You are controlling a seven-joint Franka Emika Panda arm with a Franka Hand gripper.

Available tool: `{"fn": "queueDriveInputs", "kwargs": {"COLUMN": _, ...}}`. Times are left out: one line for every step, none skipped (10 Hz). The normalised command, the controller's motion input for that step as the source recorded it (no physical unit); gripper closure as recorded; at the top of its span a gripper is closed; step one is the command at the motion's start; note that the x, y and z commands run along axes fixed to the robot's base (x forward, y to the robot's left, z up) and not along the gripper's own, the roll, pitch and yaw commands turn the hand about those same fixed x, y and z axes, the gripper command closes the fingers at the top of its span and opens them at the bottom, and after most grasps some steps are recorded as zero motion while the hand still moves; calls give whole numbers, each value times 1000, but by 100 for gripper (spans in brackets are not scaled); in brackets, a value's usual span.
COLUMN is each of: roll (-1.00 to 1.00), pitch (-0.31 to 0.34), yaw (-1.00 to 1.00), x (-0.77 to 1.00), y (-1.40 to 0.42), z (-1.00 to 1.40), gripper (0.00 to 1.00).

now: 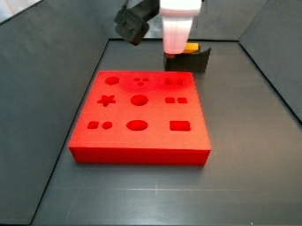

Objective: Pick up the square-circle object. Move up. Rotate the square-circle object. Place the square-circle object on the fixture. Regrasp the square-circle object. Move to above the board. Insert the square-circle object.
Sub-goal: Regrasp the square-circle object.

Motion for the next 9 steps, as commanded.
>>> {"fn": "queueDriveInputs", "kwargs": {"roll": 18, "pitch": 179, "yaw": 31, "x": 987, "y": -15, "z": -7, "gripper": 0}}
{"fn": "queueDriveInputs", "kwargs": {"roll": 11, "pitch": 188, "yaw": 36, "x": 870, "y": -14, "z": -1, "gripper": 0}}
{"fn": "queueDriveInputs", "kwargs": {"roll": 6, "pitch": 194, "yaw": 38, "x": 788, "y": -15, "z": -2, "gripper": 0}}
{"fn": "queueDriveInputs", "kwargs": {"roll": -1, "pitch": 194, "yaw": 42, "x": 711, "y": -15, "z": -7, "gripper": 0}}
{"fn": "queueDriveInputs", "kwargs": {"roll": -5, "pitch": 199, "yaw": 44, "x": 640, "y": -13, "z": 0, "gripper": 0}}
{"fn": "queueDriveInputs", "kwargs": {"roll": -8, "pitch": 210, "yaw": 47, "x": 546, "y": -12, "z": -2, "gripper": 0}}
{"fn": "queueDriveInputs", "kwargs": {"roll": -13, "pitch": 212, "yaw": 50, "x": 484, "y": -14, "z": 1, "gripper": 0}}
{"fn": "queueDriveInputs", "kwargs": {"roll": -22, "pitch": 213, "yaw": 53, "x": 406, "y": -14, "z": -5, "gripper": 0}}
{"fn": "queueDriveInputs", "kwargs": {"roll": -23, "pitch": 215, "yaw": 56, "x": 370, "y": -13, "z": -6, "gripper": 0}}
